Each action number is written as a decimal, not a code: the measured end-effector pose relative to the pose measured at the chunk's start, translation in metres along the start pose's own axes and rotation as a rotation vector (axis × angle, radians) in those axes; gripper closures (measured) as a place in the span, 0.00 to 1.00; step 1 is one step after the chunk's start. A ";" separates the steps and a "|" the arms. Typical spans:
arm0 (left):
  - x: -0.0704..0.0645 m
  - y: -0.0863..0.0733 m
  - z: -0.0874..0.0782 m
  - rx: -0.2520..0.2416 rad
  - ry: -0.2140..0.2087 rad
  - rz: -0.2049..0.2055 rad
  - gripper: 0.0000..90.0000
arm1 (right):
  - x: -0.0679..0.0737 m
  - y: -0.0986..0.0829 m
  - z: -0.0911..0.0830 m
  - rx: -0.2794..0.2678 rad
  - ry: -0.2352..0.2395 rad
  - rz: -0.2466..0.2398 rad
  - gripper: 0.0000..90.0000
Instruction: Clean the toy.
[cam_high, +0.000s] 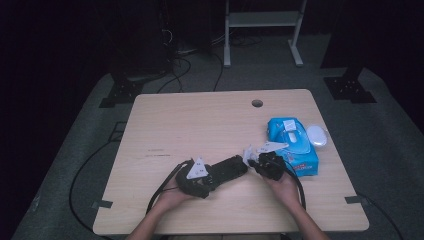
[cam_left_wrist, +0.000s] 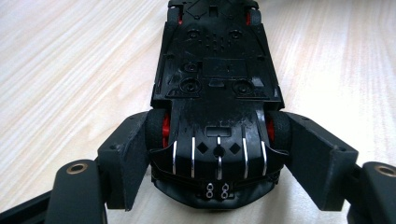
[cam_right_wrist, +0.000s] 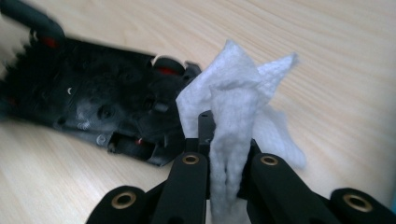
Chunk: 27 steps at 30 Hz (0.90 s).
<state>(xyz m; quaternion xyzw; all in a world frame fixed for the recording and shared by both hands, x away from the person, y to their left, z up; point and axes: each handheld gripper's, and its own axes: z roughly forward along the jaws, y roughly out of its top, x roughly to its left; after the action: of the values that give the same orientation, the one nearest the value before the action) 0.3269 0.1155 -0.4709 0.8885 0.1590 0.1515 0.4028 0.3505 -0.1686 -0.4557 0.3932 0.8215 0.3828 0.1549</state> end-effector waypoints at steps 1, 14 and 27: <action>0.000 0.000 0.000 -0.002 -0.002 -0.003 0.29 | -0.001 0.000 -0.001 -0.019 0.039 0.033 0.96; -0.002 0.002 0.001 -0.001 -0.005 0.012 0.29 | 0.011 0.004 0.000 -0.046 0.067 -0.037 0.96; -0.003 0.002 0.002 -0.009 0.004 0.016 0.29 | 0.010 0.017 0.013 -0.044 0.028 -0.057 0.96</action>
<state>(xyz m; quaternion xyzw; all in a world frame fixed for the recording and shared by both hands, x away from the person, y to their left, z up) 0.3255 0.1118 -0.4716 0.8877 0.1521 0.1570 0.4052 0.3603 -0.1472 -0.4511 0.3608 0.8258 0.4016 0.1630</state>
